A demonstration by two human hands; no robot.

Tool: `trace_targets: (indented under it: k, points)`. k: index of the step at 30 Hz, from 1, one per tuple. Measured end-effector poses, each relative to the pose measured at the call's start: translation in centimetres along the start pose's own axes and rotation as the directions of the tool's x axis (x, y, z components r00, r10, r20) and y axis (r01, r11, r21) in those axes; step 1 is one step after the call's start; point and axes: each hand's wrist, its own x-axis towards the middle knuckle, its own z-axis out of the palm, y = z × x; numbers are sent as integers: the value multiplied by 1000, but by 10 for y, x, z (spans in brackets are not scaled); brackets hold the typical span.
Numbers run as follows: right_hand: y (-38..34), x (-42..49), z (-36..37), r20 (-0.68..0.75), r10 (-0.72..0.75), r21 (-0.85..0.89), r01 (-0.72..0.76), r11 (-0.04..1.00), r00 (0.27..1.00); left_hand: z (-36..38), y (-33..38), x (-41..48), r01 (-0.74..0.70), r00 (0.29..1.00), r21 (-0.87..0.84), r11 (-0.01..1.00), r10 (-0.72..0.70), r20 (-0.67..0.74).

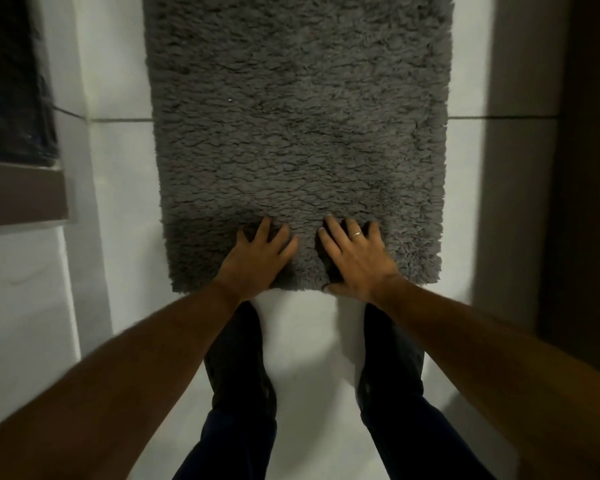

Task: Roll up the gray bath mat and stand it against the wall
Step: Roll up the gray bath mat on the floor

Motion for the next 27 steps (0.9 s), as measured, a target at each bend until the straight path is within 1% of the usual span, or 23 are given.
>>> trace_targets:
  k: [4,10,12,15,17,19,20,22,24,26,27]
  points:
    - [-2,-9,-10,31,-15,-22,16,1000,999,-14,-6,-4,15,998,-14,1000,-14,69]
    - [-10,-8,-4,67,-19,-61,23,998,998,8,28,-2,202,977,-18,979,-200,68]
    - [-12,-6,4,64,-9,-64,13,998,998,19,35,3,241,970,-10,971,-240,49]
    - [-16,-8,9,68,10,-79,-5,997,998,29,41,3,263,965,3,965,-263,-11]
    - [-16,-10,10,79,13,-81,-7,997,997,25,40,5,256,967,1,967,-256,0]
    - [-14,-11,4,88,-3,-69,9,998,996,12,36,7,249,968,-59,967,-247,45]
    - [-12,-12,0,70,-26,-42,29,999,997,6,30,8,232,972,-127,965,-226,55]
    - [-5,-10,-9,-9,-48,21,48,999,999,-6,12,10,193,980,-292,937,-201,2]
    - [7,-4,-23,-113,-6,95,17,995,994,-23,-12,13,212,966,-431,877,-256,-46]
    - [19,5,-36,-208,56,126,-30,992,977,-39,-26,16,264,934,-485,834,-347,-87]
    - [23,10,-40,-237,80,118,-53,992,968,-44,-30,18,270,921,-445,854,-364,-139]
